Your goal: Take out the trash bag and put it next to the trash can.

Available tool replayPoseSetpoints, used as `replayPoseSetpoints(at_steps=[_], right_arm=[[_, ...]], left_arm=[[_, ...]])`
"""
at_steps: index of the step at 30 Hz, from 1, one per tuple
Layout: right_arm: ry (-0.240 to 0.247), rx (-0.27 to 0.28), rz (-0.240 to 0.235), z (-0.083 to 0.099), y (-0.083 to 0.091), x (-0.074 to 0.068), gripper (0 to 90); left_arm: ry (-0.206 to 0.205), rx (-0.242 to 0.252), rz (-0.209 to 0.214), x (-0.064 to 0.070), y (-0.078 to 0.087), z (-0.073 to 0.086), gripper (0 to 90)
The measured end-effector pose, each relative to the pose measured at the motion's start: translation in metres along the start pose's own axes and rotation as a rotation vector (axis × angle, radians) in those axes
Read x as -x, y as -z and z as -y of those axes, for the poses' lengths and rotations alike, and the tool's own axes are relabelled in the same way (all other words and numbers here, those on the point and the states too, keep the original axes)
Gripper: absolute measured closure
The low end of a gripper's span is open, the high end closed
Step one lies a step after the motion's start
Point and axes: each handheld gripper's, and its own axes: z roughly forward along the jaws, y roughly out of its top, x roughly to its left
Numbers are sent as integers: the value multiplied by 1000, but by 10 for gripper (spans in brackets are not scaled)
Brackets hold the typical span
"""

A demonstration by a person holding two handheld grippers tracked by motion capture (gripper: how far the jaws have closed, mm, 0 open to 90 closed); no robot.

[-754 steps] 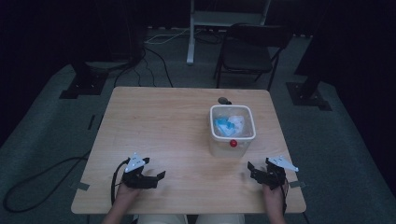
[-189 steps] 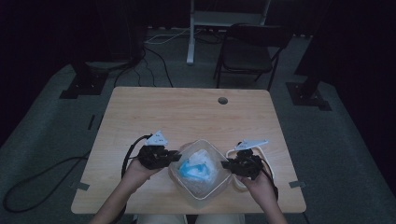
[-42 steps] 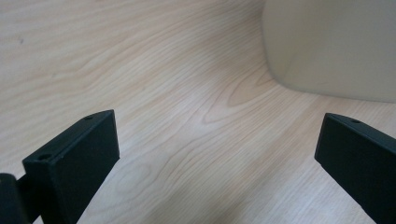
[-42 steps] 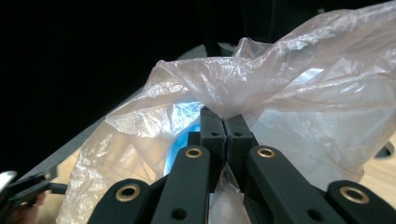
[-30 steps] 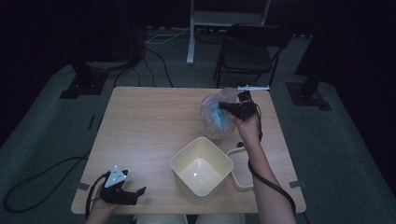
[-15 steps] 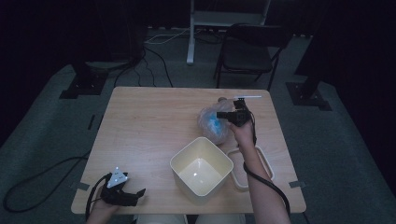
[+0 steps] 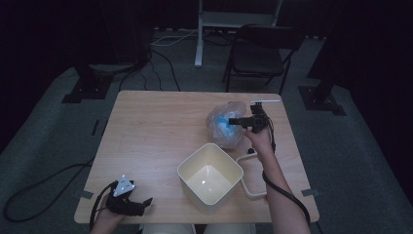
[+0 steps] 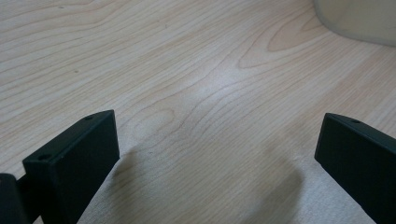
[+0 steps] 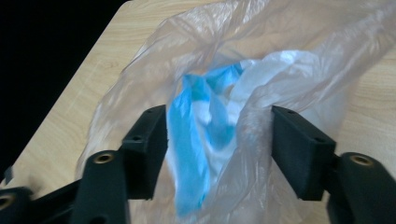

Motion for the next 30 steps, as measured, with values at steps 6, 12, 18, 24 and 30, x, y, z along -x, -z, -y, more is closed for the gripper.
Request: replayPoseSetpoints(at_steps=[6,12,18,24,30], right_arm=[[21,25,6,5,20,0,139],[32,60,60,14,34,5,137],[29,77,63,24,47,10,138],[47,105,78,38,62,12,138],[33,113,76,53,73,21,138]], left_arm=[[-3,-12,-6,0,-1,0,4],[2,-15,-3,-1,-2,1,4],[0,-17,-2,0,-3,0,4],[0,-20,-5,0,-3,1,4],[-3,-23,-6,1,-3,0,4]])
